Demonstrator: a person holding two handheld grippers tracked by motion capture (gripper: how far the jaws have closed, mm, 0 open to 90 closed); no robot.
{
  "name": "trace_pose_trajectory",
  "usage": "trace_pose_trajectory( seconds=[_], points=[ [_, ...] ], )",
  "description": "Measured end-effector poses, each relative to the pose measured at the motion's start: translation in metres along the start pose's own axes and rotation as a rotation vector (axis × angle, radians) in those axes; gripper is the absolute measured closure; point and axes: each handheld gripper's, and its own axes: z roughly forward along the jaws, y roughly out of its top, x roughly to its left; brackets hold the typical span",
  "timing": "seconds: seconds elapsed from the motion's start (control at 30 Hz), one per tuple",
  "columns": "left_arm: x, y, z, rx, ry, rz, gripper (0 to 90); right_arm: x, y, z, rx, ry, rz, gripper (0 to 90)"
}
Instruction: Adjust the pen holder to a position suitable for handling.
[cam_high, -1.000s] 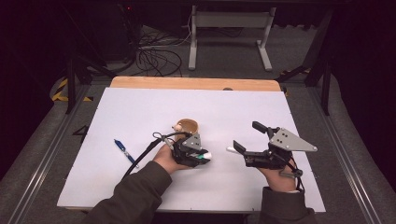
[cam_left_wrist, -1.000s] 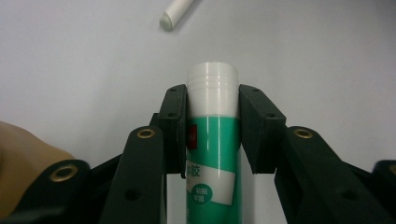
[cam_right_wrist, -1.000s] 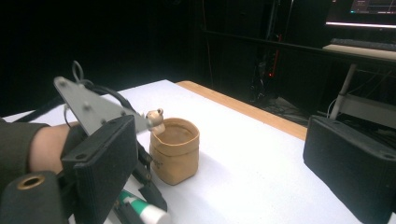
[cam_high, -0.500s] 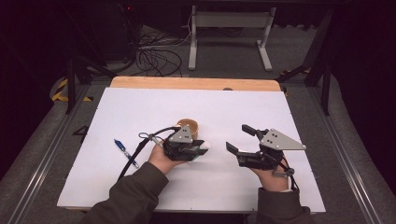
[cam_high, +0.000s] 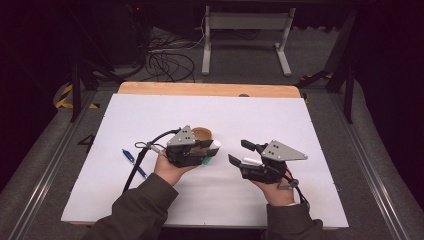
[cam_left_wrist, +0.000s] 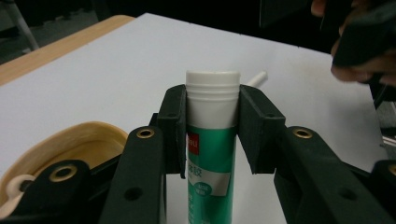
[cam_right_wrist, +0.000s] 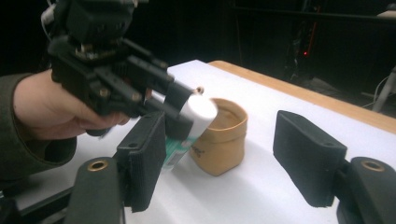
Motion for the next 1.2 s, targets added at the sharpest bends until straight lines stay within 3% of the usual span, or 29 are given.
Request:
trace_pose_trajectory(
  seconds=[0.23, 0.5, 0.8, 1.2],
  points=[
    [-0.005, 0.005, -0.005, -0.05, 0.013, -0.016, 64.8, 0.006, -0.005, 0.012, 0.027, 0.014, 0.009, 38.9],
    [-0.015, 0.015, -0.008, -0.091, -0.006, 0.009, 64.7, 0.014, -0.01, 0.025, 0.041, 0.042, 0.028, 42.4],
    [-0.021, 0.019, -0.005, -0.104, -0.004, 0.021, 64.7, 0.019, -0.012, 0.032, 0.036, 0.057, 0.042, 43.6],
    [-0.027, 0.022, -0.001, -0.117, -0.038, 0.027, 64.7, 0.022, -0.014, 0.036, 0.019, 0.065, 0.066, 48.8]
  ],
)
